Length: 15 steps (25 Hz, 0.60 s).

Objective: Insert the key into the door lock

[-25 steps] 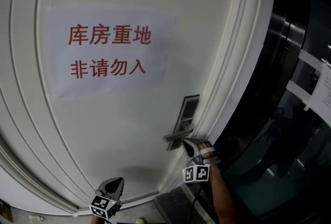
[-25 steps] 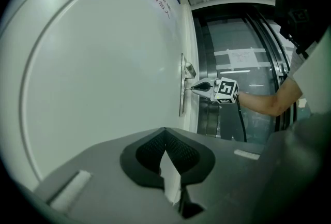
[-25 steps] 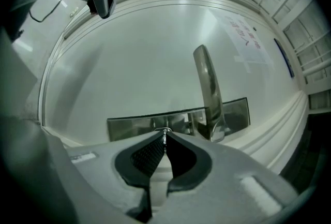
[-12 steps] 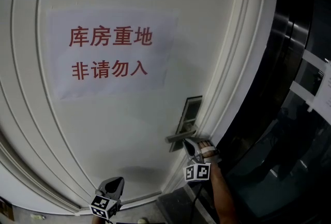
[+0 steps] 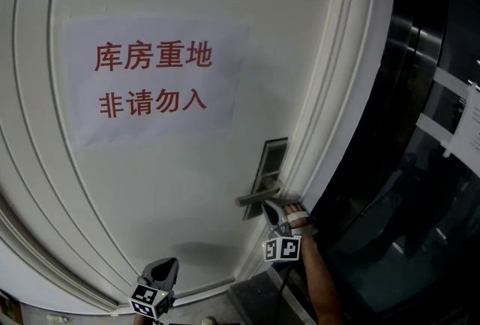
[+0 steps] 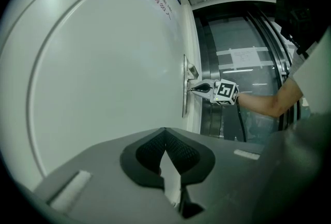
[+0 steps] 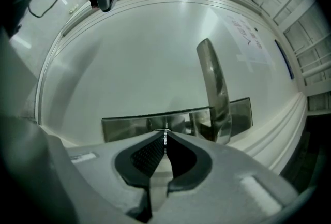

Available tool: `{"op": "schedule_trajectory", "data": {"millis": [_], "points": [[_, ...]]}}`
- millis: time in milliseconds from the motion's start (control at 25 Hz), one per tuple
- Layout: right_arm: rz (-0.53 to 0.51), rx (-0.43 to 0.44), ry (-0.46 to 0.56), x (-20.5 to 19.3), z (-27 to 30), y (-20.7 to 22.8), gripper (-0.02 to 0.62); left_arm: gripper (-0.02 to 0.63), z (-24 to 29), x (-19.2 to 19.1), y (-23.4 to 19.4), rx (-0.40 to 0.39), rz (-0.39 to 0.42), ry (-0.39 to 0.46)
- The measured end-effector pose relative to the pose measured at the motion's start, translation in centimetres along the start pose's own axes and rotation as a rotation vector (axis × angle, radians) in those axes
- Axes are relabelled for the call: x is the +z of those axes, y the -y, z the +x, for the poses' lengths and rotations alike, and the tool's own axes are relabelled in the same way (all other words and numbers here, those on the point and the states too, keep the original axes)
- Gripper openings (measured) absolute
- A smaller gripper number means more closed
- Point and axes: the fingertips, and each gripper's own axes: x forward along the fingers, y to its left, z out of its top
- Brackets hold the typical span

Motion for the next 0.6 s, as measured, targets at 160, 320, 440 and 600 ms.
{"op": "schedule_trajectory", "data": {"millis": [160,320,440,600], "points": [[0.030,-0.016,-0.007,0.0,0.1,-0.1,0.070,0.002,-0.5,-0.2,-0.2,0.005,-0.002,-0.002],[0.059,-0.011,-0.004,0.0,-0.2,-0.4,0.188,0.002,-0.8,-0.2,-0.1,0.002,-0.002,0.000],[0.066,-0.023,-0.011,0.0,-0.5,-0.3,0.254,0.002,-1.1,-0.1,0.1,-0.008,0.002,0.002],[0.076,-0.041,-0.011,0.3,-1.3,0.1,0.273,0.002,-1.5,-0.1,0.6,-0.020,0.006,0.001]]}}
